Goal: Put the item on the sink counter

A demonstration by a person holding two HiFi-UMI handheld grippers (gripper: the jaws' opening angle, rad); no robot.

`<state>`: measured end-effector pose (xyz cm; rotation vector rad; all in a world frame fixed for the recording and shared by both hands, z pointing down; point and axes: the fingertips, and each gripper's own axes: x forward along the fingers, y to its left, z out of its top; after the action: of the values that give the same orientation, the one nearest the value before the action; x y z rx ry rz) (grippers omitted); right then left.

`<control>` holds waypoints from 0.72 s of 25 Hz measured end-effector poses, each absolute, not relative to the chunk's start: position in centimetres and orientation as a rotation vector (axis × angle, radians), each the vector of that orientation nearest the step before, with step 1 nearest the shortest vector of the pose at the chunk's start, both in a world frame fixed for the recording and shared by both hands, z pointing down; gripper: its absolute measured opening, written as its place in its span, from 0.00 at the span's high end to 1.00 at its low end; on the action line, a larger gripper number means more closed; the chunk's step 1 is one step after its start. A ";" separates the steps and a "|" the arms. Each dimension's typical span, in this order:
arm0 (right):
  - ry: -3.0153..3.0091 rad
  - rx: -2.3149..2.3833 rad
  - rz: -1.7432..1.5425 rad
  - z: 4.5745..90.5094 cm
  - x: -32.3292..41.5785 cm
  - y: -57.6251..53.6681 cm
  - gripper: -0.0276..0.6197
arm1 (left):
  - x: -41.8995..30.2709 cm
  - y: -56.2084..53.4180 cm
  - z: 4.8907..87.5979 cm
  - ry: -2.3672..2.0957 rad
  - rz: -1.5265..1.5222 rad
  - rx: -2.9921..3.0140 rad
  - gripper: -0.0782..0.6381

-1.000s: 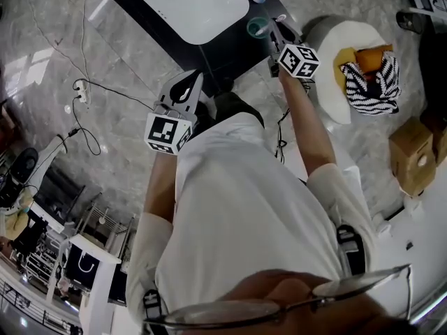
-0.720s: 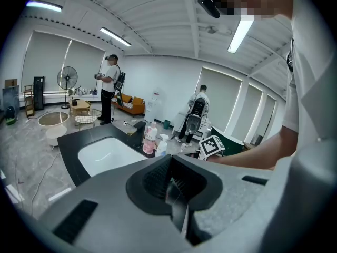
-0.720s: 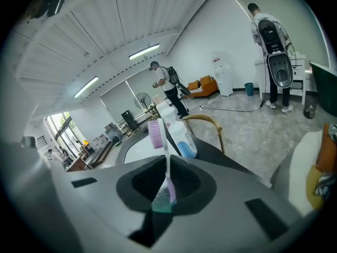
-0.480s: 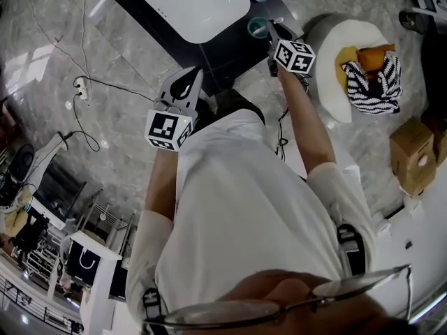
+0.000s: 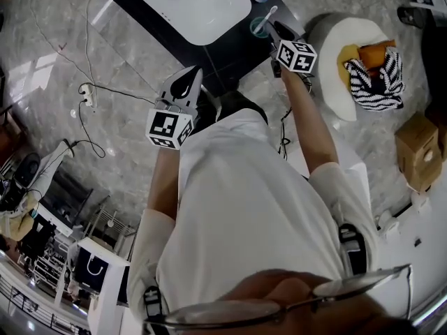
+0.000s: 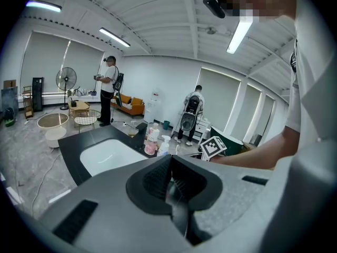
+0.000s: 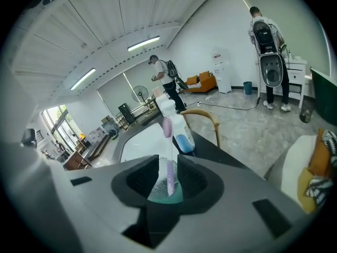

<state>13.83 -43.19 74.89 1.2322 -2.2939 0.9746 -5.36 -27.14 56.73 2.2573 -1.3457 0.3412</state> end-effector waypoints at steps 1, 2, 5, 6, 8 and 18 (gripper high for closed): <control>-2.296 1.244 0.968 74.5 13.9 -43.1 0.78 | -5.7 -27.1 56.6 -1.344 0.336 2.261 0.88; -2.297 1.256 0.960 74.0 13.9 -42.9 0.78 | -6.0 -27.0 56.6 -1.343 0.329 2.264 0.88; -2.298 1.290 0.938 72.6 14.0 -42.0 0.78 | -7.2 -26.9 56.5 -1.334 0.297 2.268 0.88; -2.296 1.304 0.931 72.1 14.0 -41.7 0.78 | -7.6 -26.9 56.4 -1.328 0.287 2.271 0.88; -2.288 1.341 0.917 71.2 14.0 -41.1 0.78 | -8.5 -27.1 56.3 -1.304 0.271 2.286 0.88; -2.258 1.560 0.836 64.4 12.1 -36.0 0.85 | -11.4 -26.3 55.1 -1.042 0.272 2.454 0.88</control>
<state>12.08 -36.04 64.37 1.5605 -2.2578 0.8361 -11.38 -26.33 55.12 2.4540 -1.0419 0.2724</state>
